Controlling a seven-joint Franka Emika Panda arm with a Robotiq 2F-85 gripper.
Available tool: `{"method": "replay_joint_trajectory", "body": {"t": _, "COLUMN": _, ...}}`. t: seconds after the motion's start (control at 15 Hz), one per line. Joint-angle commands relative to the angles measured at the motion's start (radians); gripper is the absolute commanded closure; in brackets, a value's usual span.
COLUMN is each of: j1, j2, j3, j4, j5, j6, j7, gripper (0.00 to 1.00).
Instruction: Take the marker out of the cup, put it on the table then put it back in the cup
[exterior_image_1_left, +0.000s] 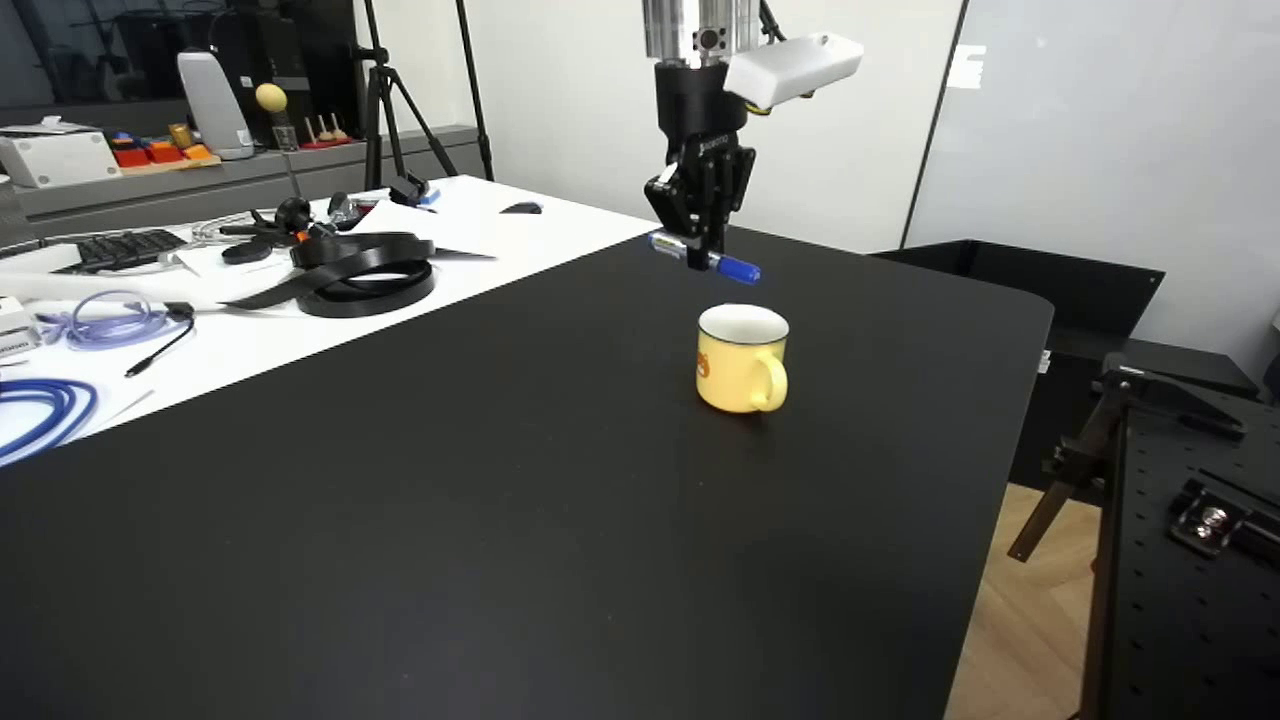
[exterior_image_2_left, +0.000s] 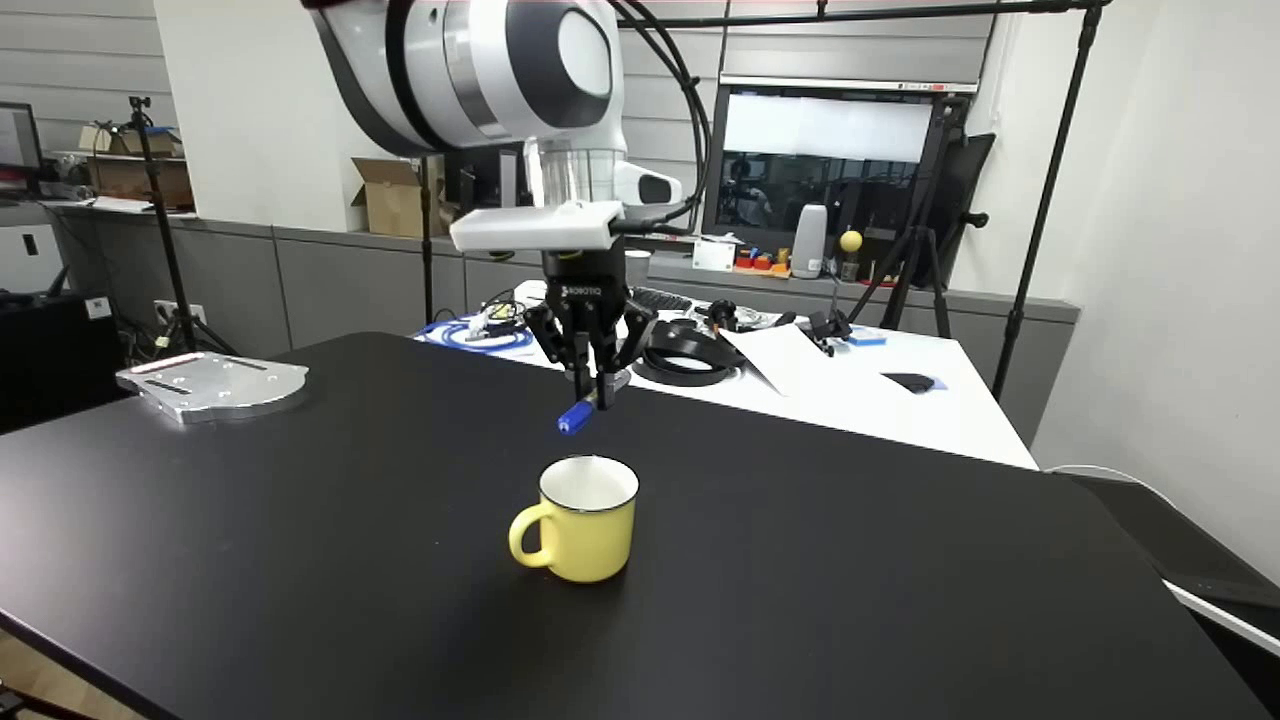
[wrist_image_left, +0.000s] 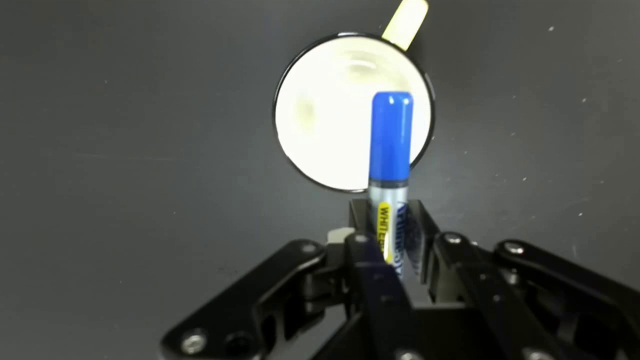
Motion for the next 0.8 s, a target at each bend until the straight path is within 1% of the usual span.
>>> {"method": "replay_joint_trajectory", "body": {"t": 0.0, "j1": 0.031, "j2": 0.004, "j3": -0.071, "j4": -0.091, "j5": -0.142, "j6": 0.259, "j7": 0.174, "gripper": 0.95}}
{"method": "replay_joint_trajectory", "body": {"t": 0.13, "j1": 0.087, "j2": 0.022, "j3": -0.158, "j4": -0.13, "j5": -0.255, "j6": 0.424, "j7": 0.296, "gripper": 0.95}}
{"method": "replay_joint_trajectory", "body": {"t": 0.2, "j1": 0.137, "j2": 0.035, "j3": -0.227, "j4": -0.137, "j5": -0.312, "j6": 0.491, "j7": 0.359, "gripper": 0.95}}
{"method": "replay_joint_trajectory", "body": {"t": 0.27, "j1": 0.17, "j2": 0.049, "j3": -0.274, "j4": -0.14, "j5": -0.365, "j6": 0.543, "j7": 0.422, "gripper": 0.95}}
{"method": "replay_joint_trajectory", "body": {"t": 0.33, "j1": 0.228, "j2": 0.066, "j3": -0.348, "j4": -0.137, "j5": -0.406, "j6": 0.584, "j7": 0.469, "gripper": 0.95}}
{"method": "replay_joint_trajectory", "body": {"t": 0.53, "j1": 0.357, "j2": 0.114, "j3": -0.484, "j4": -0.145, "j5": -0.425, "j6": 0.66, "j7": 0.53, "gripper": 0.95}}
{"method": "replay_joint_trajectory", "body": {"t": 0.6, "j1": 0.394, "j2": 0.127, "j3": -0.517, "j4": -0.154, "j5": -0.413, "j6": 0.678, "j7": 0.533, "gripper": 0.95}}
{"method": "replay_joint_trajectory", "body": {"t": 0.73, "j1": 0.455, "j2": 0.143, "j3": -0.557, "j4": -0.185, "j5": -0.394, "j6": 0.7, "j7": 0.528, "gripper": 0.95}}
